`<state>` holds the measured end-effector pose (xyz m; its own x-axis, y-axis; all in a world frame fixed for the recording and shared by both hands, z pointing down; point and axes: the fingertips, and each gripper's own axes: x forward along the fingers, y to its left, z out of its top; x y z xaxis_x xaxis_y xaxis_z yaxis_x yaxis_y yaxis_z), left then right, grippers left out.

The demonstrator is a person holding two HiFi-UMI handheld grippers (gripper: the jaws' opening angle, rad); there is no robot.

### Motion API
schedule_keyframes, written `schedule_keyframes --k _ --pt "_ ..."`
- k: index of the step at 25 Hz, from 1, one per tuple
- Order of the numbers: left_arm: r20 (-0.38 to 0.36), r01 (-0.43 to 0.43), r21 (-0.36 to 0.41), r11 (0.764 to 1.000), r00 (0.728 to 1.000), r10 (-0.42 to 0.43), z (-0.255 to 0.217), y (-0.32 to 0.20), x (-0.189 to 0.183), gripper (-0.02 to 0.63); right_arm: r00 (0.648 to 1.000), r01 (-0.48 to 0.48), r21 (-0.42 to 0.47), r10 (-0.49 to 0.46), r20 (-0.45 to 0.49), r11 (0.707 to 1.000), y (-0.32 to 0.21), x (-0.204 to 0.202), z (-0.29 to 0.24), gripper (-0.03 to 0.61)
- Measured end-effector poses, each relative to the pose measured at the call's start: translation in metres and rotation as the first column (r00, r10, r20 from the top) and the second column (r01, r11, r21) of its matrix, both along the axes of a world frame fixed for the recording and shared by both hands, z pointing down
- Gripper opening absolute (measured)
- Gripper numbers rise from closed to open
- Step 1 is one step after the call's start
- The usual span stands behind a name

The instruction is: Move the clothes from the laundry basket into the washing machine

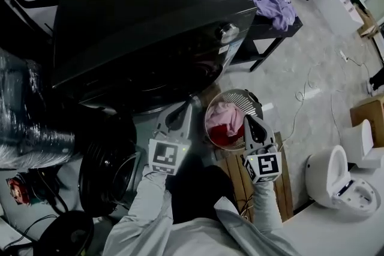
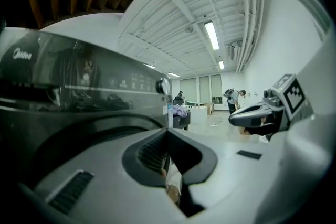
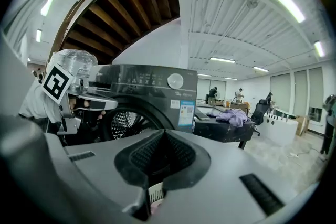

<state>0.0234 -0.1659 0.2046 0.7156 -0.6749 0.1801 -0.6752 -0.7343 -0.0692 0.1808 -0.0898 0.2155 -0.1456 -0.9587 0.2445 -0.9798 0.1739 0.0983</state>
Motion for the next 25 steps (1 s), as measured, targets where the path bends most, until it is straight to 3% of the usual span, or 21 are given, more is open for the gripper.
schedule_keyframes --k 14,25 --pt "0.011 0.038 0.056 0.998 0.999 -0.039 0.203 -0.013 -0.011 0.020 0.999 0.033 0.060 -0.031 -0.043 0.998 -0.008 0.020 0.199 0.018" --pt "0.007 0.083 0.034 0.996 0.997 -0.083 0.278 0.001 -0.018 0.020 0.995 0.093 0.084 -0.089 -0.054 0.992 -0.005 0.019 0.256 0.018"
